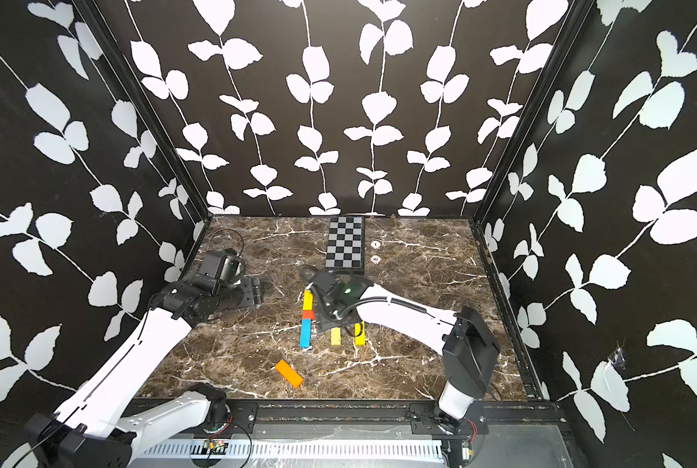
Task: Assemble the letter h with building blocks
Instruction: Pick up the building block from the center of the board.
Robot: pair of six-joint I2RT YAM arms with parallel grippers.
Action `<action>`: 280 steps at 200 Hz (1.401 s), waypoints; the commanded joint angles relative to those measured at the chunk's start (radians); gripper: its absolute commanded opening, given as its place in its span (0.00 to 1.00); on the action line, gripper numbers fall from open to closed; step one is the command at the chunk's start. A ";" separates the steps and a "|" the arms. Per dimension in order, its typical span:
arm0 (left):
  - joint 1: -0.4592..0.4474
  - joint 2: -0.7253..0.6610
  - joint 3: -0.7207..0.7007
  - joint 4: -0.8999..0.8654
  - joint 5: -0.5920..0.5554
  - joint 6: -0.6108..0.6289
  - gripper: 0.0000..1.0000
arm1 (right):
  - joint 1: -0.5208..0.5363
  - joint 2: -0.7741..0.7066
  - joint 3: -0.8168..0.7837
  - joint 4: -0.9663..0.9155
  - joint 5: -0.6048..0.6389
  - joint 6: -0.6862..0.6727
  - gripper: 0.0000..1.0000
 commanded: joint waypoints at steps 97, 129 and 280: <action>0.030 -0.188 -0.101 -0.082 -0.113 -0.055 0.86 | 0.252 0.377 0.208 -0.032 -0.074 -0.114 0.58; 0.033 -0.188 -0.113 -0.073 -0.110 -0.063 0.86 | 0.259 0.422 0.231 -0.038 -0.108 -0.136 0.56; 0.073 -0.161 -0.127 -0.033 -0.051 -0.048 0.89 | 0.140 0.069 0.079 -0.109 0.047 -0.031 0.17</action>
